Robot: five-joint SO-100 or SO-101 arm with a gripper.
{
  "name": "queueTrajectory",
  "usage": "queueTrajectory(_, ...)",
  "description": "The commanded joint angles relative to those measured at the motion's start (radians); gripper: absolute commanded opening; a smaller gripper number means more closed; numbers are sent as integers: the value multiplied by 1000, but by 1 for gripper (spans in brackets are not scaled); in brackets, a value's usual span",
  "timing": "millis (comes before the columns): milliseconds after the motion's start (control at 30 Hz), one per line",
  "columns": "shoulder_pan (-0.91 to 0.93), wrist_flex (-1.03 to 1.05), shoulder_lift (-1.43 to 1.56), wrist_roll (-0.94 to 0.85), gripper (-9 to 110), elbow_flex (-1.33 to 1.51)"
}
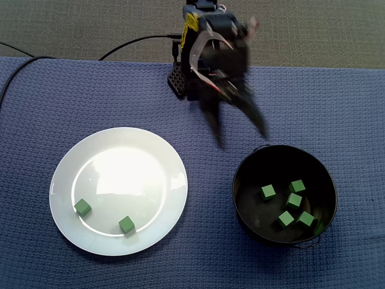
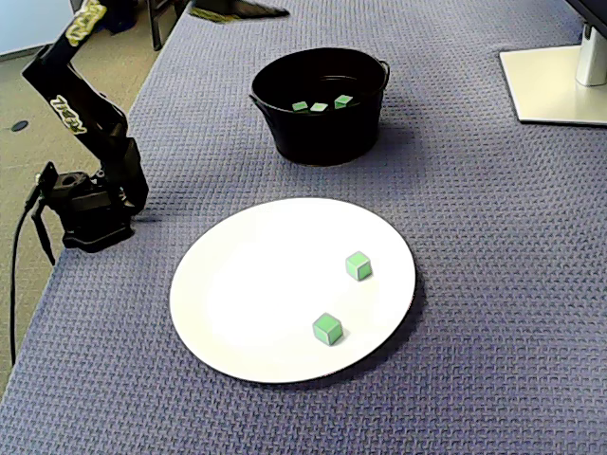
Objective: Pick up the items on the white plate and put them in the black container.
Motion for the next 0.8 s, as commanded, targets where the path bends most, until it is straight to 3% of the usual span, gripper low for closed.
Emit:
queueTrajectory(0,316,107,-112,-20,40,-313)
queueTrajectory(233,552,229,-522,-67,40,-477)
queueTrajectory(500,532,250,-871,-138,41,-488)
queueTrajectory(767,492,319,-1187,-232,41,-721)
